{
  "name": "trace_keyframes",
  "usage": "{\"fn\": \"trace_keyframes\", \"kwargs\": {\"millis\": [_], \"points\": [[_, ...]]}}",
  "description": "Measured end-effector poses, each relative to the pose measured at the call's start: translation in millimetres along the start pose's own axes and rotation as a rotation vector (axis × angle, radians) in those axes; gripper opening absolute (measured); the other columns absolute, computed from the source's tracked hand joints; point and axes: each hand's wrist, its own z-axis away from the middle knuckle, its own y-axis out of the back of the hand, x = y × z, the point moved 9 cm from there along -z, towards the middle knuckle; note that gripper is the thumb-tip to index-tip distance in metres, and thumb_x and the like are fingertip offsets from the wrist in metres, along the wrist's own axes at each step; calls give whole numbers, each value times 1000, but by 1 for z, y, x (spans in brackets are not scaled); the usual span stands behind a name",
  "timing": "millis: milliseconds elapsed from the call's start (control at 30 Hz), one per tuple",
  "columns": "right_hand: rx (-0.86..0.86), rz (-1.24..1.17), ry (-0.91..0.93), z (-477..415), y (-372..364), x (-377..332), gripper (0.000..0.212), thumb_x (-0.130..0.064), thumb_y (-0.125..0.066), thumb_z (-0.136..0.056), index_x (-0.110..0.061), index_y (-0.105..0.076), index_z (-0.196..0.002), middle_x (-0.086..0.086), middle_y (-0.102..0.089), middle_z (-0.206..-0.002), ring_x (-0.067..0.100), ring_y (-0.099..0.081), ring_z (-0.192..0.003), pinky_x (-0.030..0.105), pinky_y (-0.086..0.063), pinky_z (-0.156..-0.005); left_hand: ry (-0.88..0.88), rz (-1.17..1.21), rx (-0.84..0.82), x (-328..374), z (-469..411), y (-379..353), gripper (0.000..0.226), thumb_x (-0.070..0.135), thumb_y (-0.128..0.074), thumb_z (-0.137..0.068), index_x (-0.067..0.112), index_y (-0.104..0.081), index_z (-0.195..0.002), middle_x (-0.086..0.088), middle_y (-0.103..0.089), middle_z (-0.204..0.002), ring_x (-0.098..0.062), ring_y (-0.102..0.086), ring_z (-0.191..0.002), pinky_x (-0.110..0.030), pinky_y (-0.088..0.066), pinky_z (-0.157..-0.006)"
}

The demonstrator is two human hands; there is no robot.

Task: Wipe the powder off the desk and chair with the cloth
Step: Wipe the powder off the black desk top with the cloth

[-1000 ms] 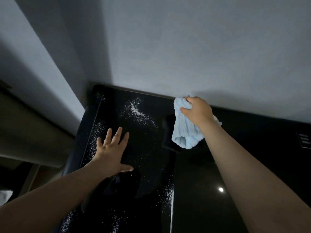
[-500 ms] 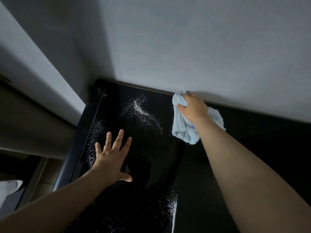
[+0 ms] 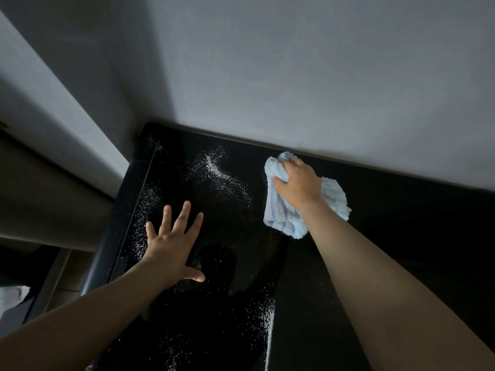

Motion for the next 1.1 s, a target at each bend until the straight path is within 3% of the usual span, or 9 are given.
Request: {"fn": "trace_keyframes", "kwargs": {"millis": [700,1100], "points": [[-3,-1,9,68,-14,-6,51,-45,-55,-90,-24,-50,-137,-5,-49,-139,25,-50,-121,33,-48,-81,-9,26,32,2,5,6,136,73,-71,-58,28,19,-149,-5,38,-151,-42,26,-141,-67,-5,-110],[-15,8,2,113,-20,-12,53,-47,-55,-91,-26,-49,-138,-6,-47,-141,21,-49,-122,34,-48,-89,-52,16,88,2,11,8,129,76,-64,-63,25,15,-151,-5,32,-154,-40,22,-142,-64,-5,-112]]}}
